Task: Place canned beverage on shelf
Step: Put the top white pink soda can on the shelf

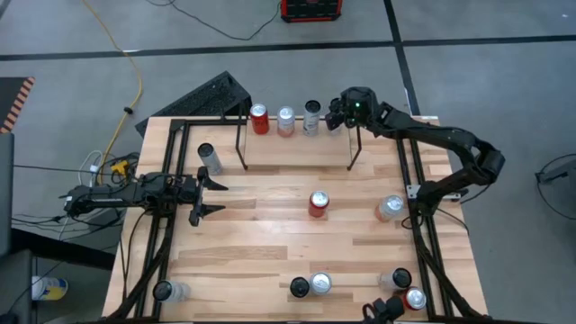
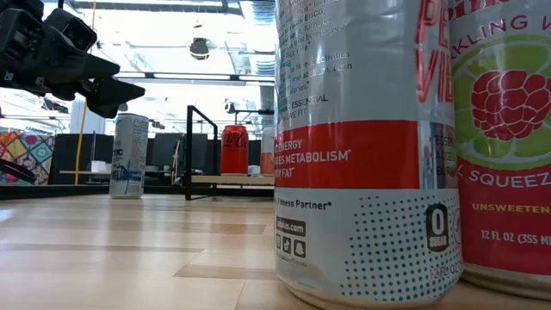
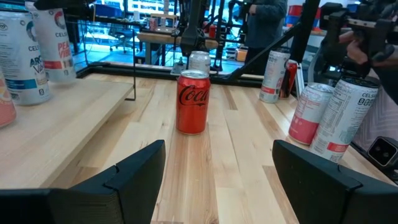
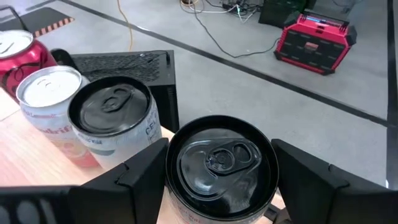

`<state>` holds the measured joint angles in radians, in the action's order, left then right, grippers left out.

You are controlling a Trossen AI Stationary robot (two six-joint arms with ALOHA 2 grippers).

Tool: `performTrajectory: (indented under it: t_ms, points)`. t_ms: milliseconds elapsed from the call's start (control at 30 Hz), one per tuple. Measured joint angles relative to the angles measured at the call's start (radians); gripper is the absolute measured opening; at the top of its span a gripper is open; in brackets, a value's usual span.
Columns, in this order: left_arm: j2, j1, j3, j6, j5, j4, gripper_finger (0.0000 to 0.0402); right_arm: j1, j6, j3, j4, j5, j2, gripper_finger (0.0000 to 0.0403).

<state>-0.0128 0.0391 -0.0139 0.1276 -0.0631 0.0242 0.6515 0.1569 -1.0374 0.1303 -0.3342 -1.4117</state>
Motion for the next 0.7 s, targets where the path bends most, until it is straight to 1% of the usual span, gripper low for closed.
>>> performTrajectory:
  t_ms: [167,300,467,700]
  points:
    - [0.0,0.0,0.0,0.0,0.0,0.0,0.0282,0.009,-0.009,0.003,-0.008,-0.002,-0.001,0.0279]
    - [0.0,0.0,0.0,0.0,0.0,0.0,0.0282,0.021,-0.008,0.053,-0.088,-0.001,-0.001,0.0279]
    - [0.0,0.0,0.0,0.0,0.0,0.0,0.0282,0.033,-0.001,0.065,-0.086,0.026,-0.001,0.0279]
    - [0.0,0.0,0.0,0.0,0.0,0.0,0.0282,0.032,-0.003,0.064,-0.094,0.036,-0.001,0.0279]
